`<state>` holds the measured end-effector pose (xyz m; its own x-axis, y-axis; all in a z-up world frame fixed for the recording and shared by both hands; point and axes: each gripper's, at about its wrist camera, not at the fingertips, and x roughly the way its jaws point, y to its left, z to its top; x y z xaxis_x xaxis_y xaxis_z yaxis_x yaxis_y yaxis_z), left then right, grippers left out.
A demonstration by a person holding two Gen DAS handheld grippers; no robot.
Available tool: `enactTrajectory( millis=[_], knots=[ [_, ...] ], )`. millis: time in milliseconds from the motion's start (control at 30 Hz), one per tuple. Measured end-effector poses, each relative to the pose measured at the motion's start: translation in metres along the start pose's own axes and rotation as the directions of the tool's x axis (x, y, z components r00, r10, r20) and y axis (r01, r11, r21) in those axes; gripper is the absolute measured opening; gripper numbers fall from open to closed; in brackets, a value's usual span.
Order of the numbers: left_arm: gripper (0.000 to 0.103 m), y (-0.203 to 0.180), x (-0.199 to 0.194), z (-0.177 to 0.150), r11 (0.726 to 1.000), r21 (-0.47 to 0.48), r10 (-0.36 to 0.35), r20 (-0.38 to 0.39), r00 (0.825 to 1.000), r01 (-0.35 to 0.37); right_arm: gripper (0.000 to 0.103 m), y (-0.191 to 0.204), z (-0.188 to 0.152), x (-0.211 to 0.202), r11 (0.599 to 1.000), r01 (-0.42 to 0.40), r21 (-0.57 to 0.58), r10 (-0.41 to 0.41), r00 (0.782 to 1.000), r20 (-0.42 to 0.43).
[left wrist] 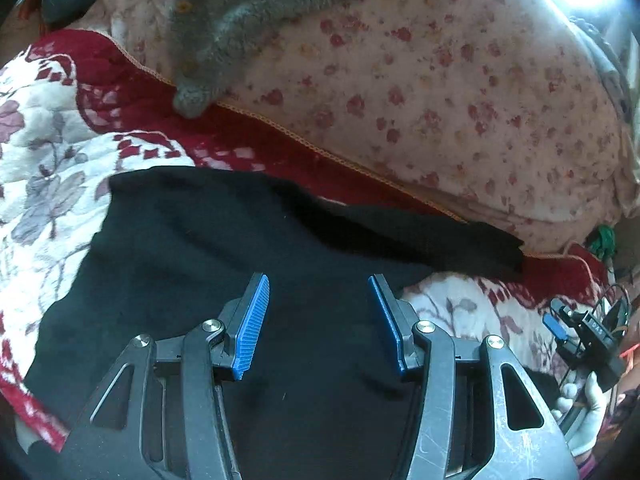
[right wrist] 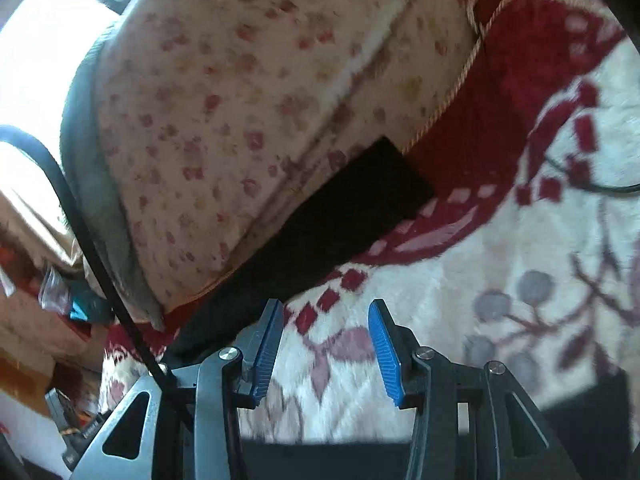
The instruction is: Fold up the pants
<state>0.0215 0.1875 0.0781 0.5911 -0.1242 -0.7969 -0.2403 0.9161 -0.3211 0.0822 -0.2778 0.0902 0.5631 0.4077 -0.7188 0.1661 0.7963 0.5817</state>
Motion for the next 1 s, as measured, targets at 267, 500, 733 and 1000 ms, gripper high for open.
enactTrajectory(
  millis=[267, 500, 733, 1000],
  knots=[
    [0.051, 0.004, 0.049, 0.03, 0.984, -0.161, -0.084, -0.079, 0.993, 0.07, 0.043, -0.015, 0.026, 0.052, 0.997, 0.036, 0.066, -0.033, 0.998, -0.045],
    [0.051, 0.002, 0.086, 0.043, 0.974, -0.222, -0.079, -0.119, 0.99, 0.051, 0.049, -0.029, 0.038, 0.079, 0.991, 0.039, 0.131, -0.03, 0.997, -0.067],
    [0.051, -0.006, 0.113, 0.045, 0.972, -0.23, -0.072, -0.155, 0.985, 0.035, 0.049, -0.032, 0.056, 0.1, 0.984, 0.032, 0.177, -0.028, 0.999, -0.027],
    [0.05, 0.0, 0.126, 0.054, 0.95, -0.306, -0.108, -0.112, 0.988, 0.069, 0.01, -0.045, 0.066, 0.116, 0.97, -0.073, 0.233, 0.069, 0.997, 0.028]
  ],
)
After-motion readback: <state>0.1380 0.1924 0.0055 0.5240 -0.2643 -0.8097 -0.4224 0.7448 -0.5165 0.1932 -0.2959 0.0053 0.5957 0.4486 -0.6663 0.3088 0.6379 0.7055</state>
